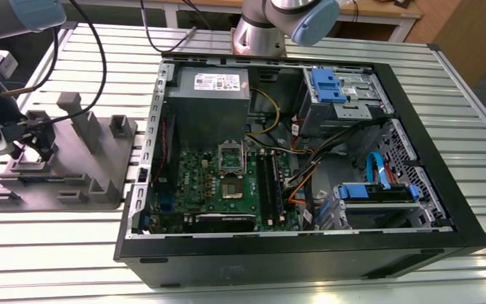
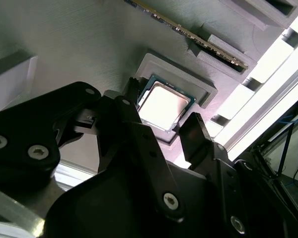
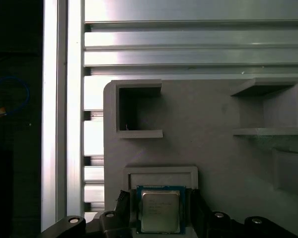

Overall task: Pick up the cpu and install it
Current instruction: 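Pick up the cpu and move it towards the insertion slot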

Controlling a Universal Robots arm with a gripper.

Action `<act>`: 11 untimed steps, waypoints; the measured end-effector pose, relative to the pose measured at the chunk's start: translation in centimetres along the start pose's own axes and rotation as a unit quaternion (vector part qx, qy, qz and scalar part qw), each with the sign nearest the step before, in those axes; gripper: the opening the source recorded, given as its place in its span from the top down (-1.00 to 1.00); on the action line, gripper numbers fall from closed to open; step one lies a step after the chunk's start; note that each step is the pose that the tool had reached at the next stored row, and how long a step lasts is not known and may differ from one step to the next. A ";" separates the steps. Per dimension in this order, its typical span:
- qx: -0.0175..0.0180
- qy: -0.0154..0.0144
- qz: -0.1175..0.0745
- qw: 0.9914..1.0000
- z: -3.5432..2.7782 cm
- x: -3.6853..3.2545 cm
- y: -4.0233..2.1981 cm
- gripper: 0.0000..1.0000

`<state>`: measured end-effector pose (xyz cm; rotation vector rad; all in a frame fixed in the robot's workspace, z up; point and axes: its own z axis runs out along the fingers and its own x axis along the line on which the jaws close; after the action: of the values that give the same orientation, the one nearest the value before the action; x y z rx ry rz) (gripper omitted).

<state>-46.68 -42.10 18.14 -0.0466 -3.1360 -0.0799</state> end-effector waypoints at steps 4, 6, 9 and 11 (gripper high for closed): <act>0.000 0.000 0.000 1.000 -0.01 0.00 0.00 -0.04; 0.000 0.000 0.000 1.000 -0.01 0.00 0.00 0.05; 0.000 0.000 0.000 1.000 -0.02 0.00 0.00 0.05; 0.000 0.000 0.000 1.000 -0.02 0.00 0.00 0.05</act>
<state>-46.68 -42.10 18.16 -0.0465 -3.1360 -0.0799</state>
